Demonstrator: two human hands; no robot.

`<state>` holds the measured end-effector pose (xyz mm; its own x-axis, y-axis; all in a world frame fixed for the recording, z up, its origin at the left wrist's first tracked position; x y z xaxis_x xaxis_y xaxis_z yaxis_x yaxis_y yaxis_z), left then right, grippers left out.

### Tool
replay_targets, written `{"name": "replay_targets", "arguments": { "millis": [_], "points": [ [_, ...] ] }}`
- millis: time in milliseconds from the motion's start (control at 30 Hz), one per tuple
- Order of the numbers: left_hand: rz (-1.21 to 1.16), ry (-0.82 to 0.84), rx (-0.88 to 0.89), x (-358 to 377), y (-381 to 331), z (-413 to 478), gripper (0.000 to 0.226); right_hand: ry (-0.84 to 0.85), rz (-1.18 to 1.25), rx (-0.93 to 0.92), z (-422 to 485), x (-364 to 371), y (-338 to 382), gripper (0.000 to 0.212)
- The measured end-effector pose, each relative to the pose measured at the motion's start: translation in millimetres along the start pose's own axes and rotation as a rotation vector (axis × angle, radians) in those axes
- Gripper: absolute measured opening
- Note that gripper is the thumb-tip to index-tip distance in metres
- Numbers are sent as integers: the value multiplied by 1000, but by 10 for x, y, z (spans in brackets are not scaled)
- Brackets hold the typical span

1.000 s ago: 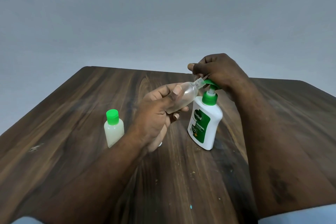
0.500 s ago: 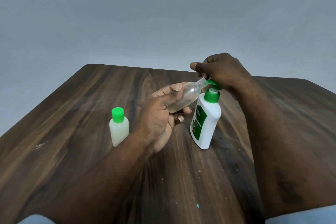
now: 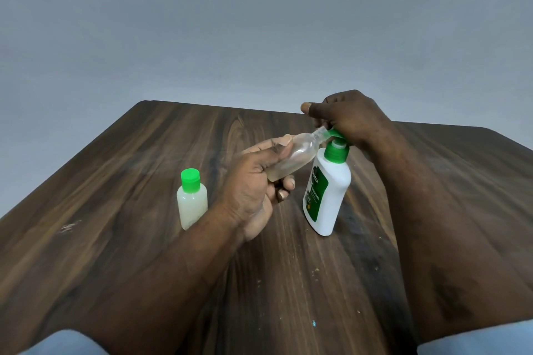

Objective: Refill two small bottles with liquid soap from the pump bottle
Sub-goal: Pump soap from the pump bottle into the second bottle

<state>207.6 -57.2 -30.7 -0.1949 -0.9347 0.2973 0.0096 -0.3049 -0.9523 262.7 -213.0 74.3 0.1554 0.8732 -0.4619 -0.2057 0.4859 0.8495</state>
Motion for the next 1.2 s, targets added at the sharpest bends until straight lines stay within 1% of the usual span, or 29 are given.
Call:
{"name": "replay_targets", "arguments": {
  "millis": [200,400,567,700,967,1200],
  "points": [
    [5,17,12,19,-7,2,26,-65,14,-53,39,-77,9,47],
    [-13,24,-1,18,-8,-5,23,-24,20,-13,61,2,-40,58],
    [-18,-6,-13,-10,11,19,35,-8,29,-7,71,17,-71,60],
    [-25,11,-20,18,13,11,30,-19,45,-15,82,-19,-83,57],
    [-30,23,-26,29,5,-1,31,-21,57,-13,91,3,-74,63],
    [-28,10,-39,15,21,3,30,-12,45,-20,70,9,-64,61]
  ]
}}
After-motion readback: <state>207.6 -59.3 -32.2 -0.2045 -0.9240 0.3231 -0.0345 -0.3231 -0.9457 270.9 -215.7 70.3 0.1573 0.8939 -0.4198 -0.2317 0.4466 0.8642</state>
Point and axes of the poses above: each hand's wrist, its own z-axis towards the middle knuckle, its own x-axis out of the palm, y = z × x, the point moved 7 cm from there along z, towards the middle knuckle, and after that the axes turned 14 degrees about z, right-handed, at the moved point
